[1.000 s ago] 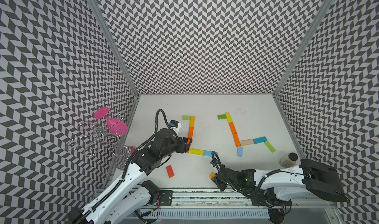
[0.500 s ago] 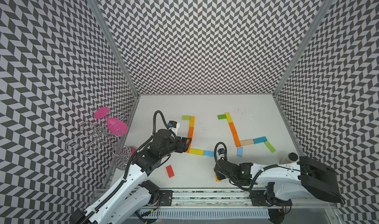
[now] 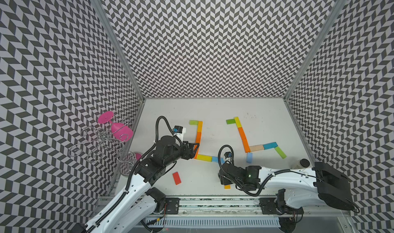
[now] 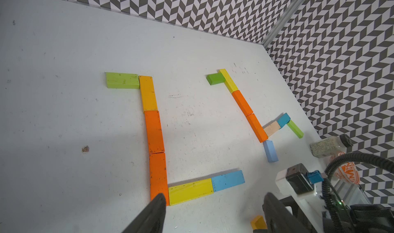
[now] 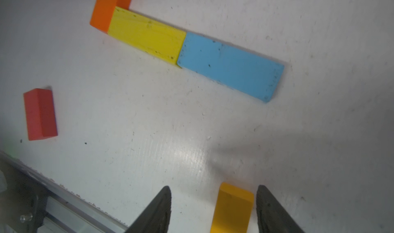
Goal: Assemble a giraffe with building blocks
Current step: Assemble the building block at the center of the board.
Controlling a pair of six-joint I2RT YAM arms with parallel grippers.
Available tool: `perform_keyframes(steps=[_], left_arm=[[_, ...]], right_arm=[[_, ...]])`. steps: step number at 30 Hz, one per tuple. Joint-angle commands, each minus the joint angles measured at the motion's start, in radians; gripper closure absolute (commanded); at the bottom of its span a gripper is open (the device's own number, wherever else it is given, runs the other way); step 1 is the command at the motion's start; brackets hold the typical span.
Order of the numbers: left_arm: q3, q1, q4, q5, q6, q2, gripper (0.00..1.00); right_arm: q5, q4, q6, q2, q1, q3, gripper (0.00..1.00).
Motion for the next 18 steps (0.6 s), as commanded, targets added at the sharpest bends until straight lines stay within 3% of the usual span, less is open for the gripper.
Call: perform_keyframes(steps=[1,7,18], left_arm=[[-0.012,-0.001,0.028,0.005,0.006,-0.023,0.26],[-0.017,-0.012,0.033,0.005,0.008,-0.044,0.22],[-0.023,-0.013,0.042,0.004,0.008,-0.036,0.22]], right_arm=[[-0.014,-0.087,0.115,0.020,0.026,0.002,0.38],[-0.069,-0.060,0.142,0.064,0.043,-0.019,0.42],[-0.081,-0.058,0.122,0.070,0.044,-0.038,0.70]])
